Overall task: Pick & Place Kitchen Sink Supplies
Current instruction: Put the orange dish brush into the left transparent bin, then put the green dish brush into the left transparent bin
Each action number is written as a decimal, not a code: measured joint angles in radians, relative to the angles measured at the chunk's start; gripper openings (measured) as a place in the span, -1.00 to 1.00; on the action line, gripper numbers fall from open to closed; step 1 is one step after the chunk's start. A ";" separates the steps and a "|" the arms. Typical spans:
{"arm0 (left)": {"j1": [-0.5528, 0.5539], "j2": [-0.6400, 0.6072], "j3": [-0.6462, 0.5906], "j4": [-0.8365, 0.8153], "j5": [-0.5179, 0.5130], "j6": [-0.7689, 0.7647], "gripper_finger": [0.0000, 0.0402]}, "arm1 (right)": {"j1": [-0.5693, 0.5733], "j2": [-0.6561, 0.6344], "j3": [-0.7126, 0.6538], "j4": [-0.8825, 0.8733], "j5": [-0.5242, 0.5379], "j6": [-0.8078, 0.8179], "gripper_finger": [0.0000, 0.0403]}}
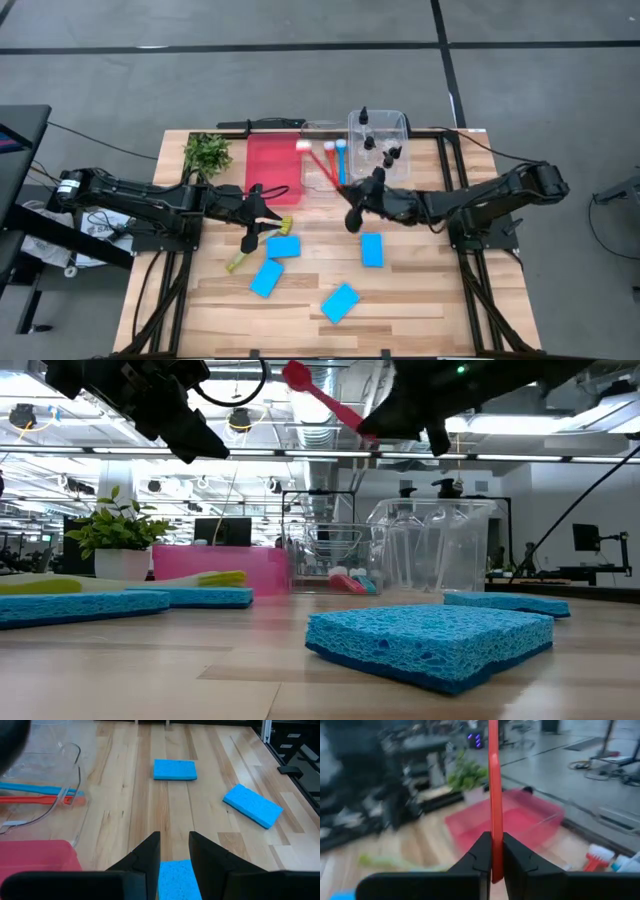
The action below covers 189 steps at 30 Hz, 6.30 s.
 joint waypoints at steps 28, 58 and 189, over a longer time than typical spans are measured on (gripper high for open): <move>0.000 0.000 0.000 0.003 0.000 0.000 -0.49 | -0.257 0.314 0.003 0.318 0.029 0.159 -0.90; 0.000 0.000 0.000 0.003 0.000 0.000 -0.49 | -0.171 0.315 0.268 -0.214 0.286 -0.100 -0.93; -0.186 0.151 -0.023 -0.247 -0.201 -0.746 -0.69 | 0.549 0.118 0.071 -0.717 0.570 0.026 -0.69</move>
